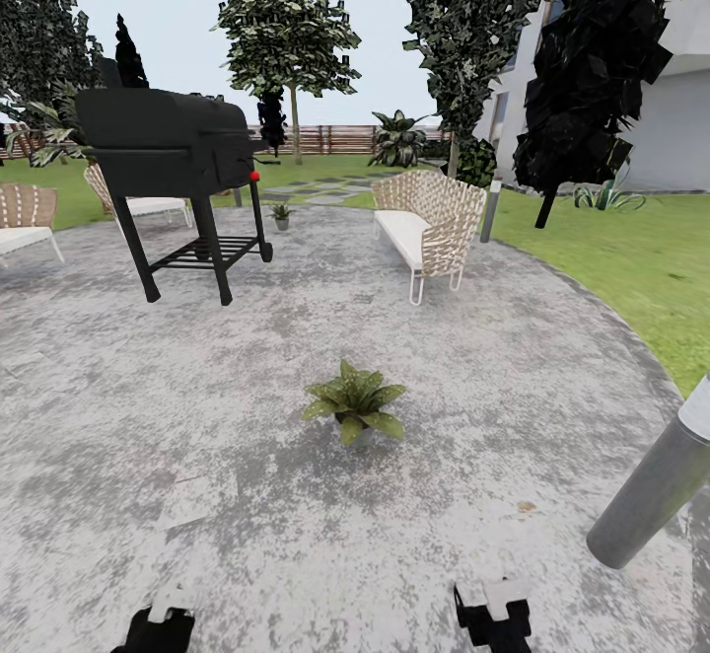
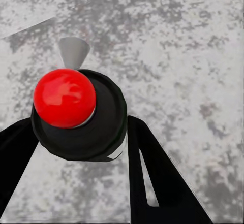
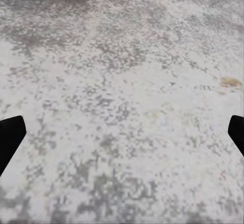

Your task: Pick up the pesticide atomizer in the garden and spray insectifuge to fully cover both potted plants in the garden.

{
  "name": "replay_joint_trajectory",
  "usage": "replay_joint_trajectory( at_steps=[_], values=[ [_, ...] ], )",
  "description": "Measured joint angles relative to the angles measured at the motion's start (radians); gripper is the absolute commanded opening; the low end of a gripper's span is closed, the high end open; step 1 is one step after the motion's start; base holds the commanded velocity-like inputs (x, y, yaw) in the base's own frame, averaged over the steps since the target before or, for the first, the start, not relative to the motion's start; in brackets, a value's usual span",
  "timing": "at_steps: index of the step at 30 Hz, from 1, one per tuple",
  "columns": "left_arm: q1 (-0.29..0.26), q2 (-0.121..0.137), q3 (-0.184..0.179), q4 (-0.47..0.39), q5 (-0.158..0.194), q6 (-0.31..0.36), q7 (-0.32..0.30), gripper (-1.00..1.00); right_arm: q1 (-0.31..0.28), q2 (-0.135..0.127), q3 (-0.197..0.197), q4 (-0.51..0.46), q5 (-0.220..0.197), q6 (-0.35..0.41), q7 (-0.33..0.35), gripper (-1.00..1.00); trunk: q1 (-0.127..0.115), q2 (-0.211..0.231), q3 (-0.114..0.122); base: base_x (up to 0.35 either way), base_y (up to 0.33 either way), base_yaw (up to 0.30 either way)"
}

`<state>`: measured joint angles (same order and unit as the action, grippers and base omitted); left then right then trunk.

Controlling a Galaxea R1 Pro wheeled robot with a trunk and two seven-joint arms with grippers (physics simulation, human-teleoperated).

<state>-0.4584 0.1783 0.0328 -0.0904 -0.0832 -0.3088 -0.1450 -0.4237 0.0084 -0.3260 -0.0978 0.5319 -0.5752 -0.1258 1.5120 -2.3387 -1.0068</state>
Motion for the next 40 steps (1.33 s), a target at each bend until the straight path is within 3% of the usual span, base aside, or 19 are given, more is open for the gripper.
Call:
replay_joint_trajectory(
  at_steps=[6, 17, 25, 40],
  values=[
    [0.002, -0.009, 0.001, 0.019, 0.001, -0.003, 0.001, -1.00, 0.010, 0.004, 0.002, 0.072, 0.003, 0.002, 0.003, 1.00, 0.000, 0.000, 0.000, 0.000, 0.000, 0.000],
    [0.006, -0.009, 0.001, 0.019, 0.001, -0.003, 0.001, -1.00, 0.014, 0.004, 0.002, 0.074, 0.003, 0.005, 0.003, 1.00, 0.000, 0.000, 0.000, 0.000, 0.000, 0.000],
    [0.006, -0.010, 0.001, 0.019, 0.001, -0.004, 0.001, -1.00, 0.060, 0.004, 0.002, 0.073, 0.003, 0.005, 0.003, 1.00, 0.000, 0.000, 0.000, 0.000, 0.000, 0.000],
    [0.008, -0.010, 0.000, 0.019, -0.008, -0.005, -0.001, -1.00, 0.061, 0.004, 0.002, 0.073, 0.003, 0.005, 0.003, 1.00, 0.000, 0.000, 0.000, 0.000, 0.000, 0.000]
  ],
)
